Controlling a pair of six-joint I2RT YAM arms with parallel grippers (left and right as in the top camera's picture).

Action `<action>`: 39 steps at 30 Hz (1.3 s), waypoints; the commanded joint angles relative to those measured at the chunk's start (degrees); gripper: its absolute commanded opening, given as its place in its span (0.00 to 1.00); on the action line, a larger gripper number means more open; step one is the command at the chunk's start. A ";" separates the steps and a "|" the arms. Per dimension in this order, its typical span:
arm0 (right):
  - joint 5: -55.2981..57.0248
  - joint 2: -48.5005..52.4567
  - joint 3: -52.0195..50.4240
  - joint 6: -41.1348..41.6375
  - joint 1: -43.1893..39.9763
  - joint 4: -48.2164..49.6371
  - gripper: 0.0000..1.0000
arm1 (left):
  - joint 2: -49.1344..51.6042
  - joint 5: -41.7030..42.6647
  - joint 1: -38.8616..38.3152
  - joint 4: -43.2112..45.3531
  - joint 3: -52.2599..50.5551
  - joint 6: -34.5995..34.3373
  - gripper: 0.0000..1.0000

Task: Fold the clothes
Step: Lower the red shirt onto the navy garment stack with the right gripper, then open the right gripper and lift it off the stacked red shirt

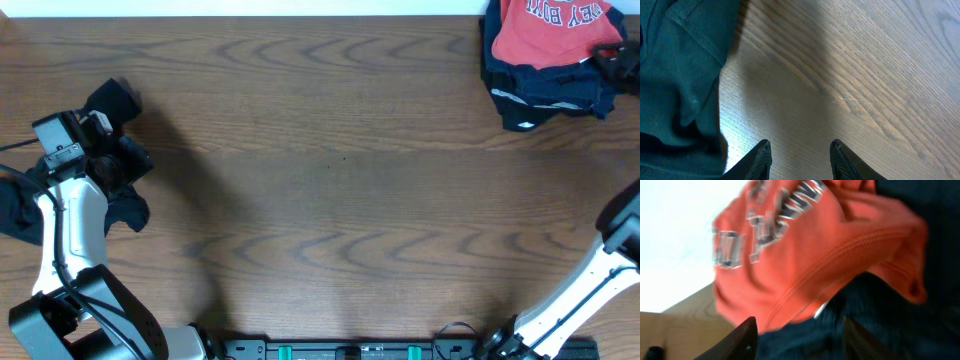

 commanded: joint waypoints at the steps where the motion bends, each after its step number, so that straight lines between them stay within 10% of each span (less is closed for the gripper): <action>1: 4.52 -6.36 0.55 -6.86 0.44 -2.40 0.53 | 0.76 -0.74 -0.07 -0.26 0.26 0.79 0.41; 15: 33.22 -6.73 0.55 -29.70 15.43 10.62 0.73 | 0.76 -0.72 -0.09 -0.28 0.26 0.76 0.41; 39: 32.33 15.41 0.55 -7.93 17.05 33.94 0.92 | 0.76 -0.74 -0.09 -0.31 0.26 0.76 0.41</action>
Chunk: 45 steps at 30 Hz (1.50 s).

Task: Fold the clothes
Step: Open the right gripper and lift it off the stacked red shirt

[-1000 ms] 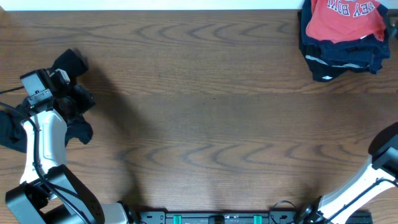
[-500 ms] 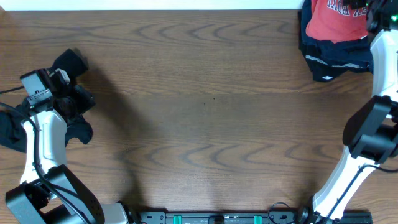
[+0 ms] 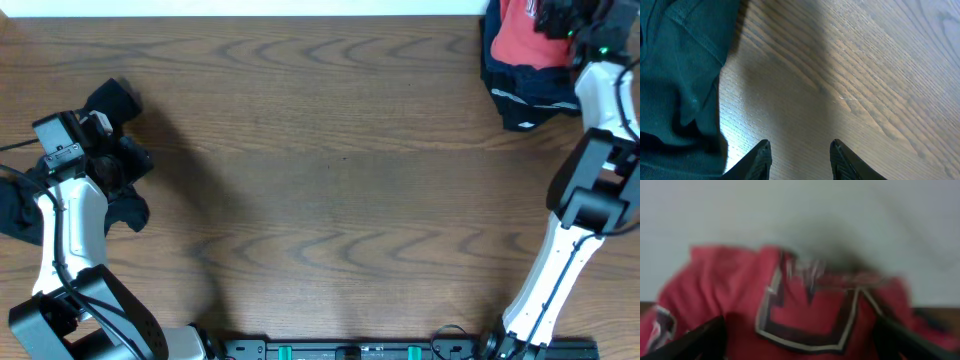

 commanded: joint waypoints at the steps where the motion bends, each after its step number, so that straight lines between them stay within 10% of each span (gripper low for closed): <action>1: -2.80 6.75 0.26 6.16 -1.42 -0.42 0.92 | 0.76 -0.72 -0.09 -0.15 0.26 0.79 0.41; 10: -8.72 13.86 0.26 8.55 -4.87 -5.31 0.97 | 0.76 -0.72 -0.07 -0.13 0.26 0.79 0.42; 13: -10.32 11.89 0.26 7.98 -5.16 -5.79 0.99 | 0.76 -0.68 -0.09 -0.15 0.26 0.76 0.63; 15: -10.34 9.31 0.28 8.04 -5.16 -5.92 0.99 | 0.76 -0.70 -0.07 -0.13 0.26 0.79 0.98; 28: -10.34 -17.42 0.28 8.00 -3.56 -9.84 0.99 | 0.76 -0.70 -0.07 -0.15 0.26 0.79 0.98; 45: -11.43 -45.79 0.28 10.10 15.89 -45.59 0.99 | 0.76 -0.70 -0.07 -0.15 0.26 0.79 0.98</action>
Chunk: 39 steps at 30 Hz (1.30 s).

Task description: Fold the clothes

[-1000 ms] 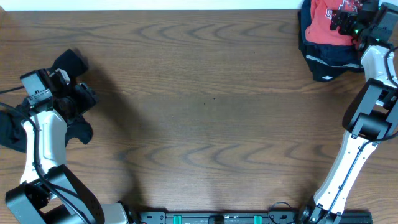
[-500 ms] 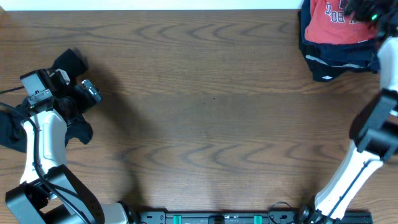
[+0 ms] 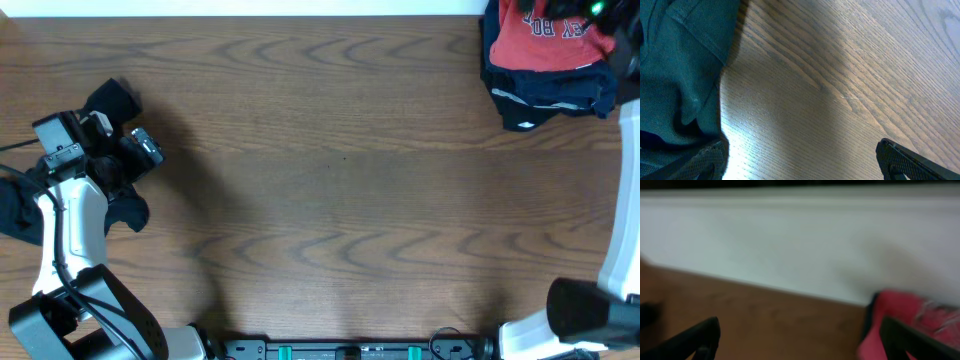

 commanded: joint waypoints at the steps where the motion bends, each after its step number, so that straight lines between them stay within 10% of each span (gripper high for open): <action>1: -0.79 -1.92 -0.07 2.67 3.89 -3.61 0.99 | 0.76 -0.52 -0.07 0.04 0.26 0.50 0.98; 25: 6.95 -0.90 -2.67 -1.38 9.07 -16.76 0.99 | 0.76 -0.55 -0.07 0.04 0.26 0.50 0.98; 39: 14.47 -20.81 -44.13 -4.00 12.44 10.86 0.99 | 0.76 -0.52 -0.07 0.04 0.26 0.50 0.98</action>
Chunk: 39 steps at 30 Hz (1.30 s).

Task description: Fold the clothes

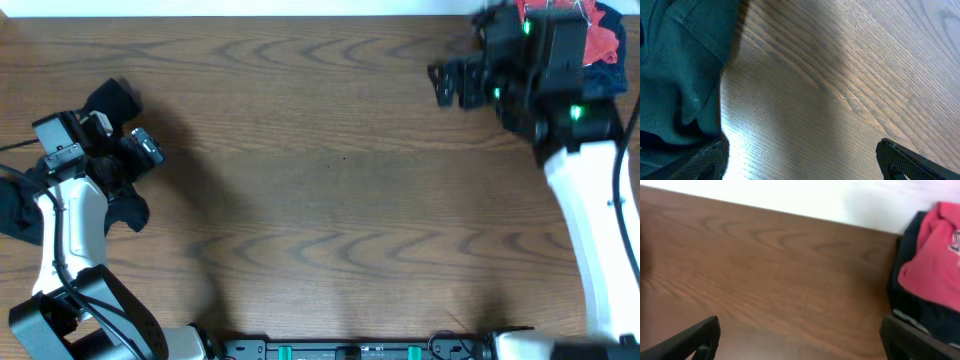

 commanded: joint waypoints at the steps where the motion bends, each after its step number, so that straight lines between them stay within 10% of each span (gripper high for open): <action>1: 1.18 -8.07 -10.03 -1.33 0.52 4.09 0.99 | 0.76 -0.48 -0.07 0.02 0.26 0.50 0.98; 21: 2.49 -57.42 -69.11 -5.27 0.37 38.51 0.99 | 0.76 -0.48 -0.07 0.02 0.26 0.50 0.98; 39: 5.01 -74.53 -81.44 -8.63 0.39 37.64 0.99 | 0.76 -0.50 -0.07 0.02 0.26 0.50 0.98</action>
